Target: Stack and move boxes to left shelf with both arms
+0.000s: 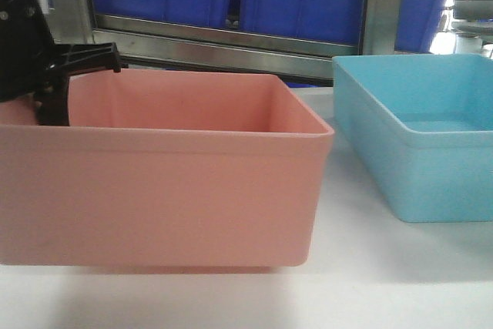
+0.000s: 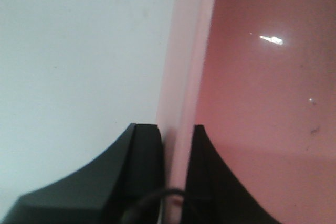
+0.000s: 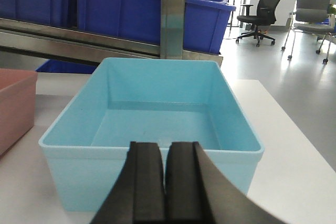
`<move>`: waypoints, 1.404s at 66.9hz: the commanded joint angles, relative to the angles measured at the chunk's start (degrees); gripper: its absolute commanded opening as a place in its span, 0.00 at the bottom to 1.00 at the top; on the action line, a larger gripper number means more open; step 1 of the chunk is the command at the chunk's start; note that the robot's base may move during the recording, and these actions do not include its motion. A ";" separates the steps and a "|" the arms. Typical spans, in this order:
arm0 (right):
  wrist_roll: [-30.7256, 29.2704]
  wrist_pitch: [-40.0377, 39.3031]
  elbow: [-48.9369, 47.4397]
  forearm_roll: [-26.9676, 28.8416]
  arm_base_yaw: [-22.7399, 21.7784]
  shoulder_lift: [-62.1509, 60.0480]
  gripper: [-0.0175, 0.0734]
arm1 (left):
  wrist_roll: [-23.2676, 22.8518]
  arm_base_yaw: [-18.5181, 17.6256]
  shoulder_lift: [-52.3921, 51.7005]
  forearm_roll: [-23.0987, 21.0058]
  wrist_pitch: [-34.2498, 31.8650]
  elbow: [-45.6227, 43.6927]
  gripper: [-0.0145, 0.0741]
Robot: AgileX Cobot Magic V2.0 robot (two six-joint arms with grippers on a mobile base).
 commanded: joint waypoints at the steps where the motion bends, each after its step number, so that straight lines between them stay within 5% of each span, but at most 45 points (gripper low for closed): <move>1: -0.38 -5.45 -1.03 -0.43 -0.33 -1.15 0.25 | -1.61 -0.54 -3.58 -0.33 -5.12 0.06 0.16; 56: -0.38 -5.45 -1.03 -0.43 -0.33 -1.15 0.25 | -1.00 -0.54 -0.04 3.62 -6.55 3.42 0.17; 78: -0.38 -5.45 -1.03 -0.43 -0.33 -1.15 0.25 | 4.05 -0.54 -1.77 3.40 -5.24 3.20 0.69; 94: -0.38 -5.45 -1.03 -0.43 -0.33 -1.15 0.25 | 8.49 -0.43 -10.30 5.18 -5.33 3.20 0.72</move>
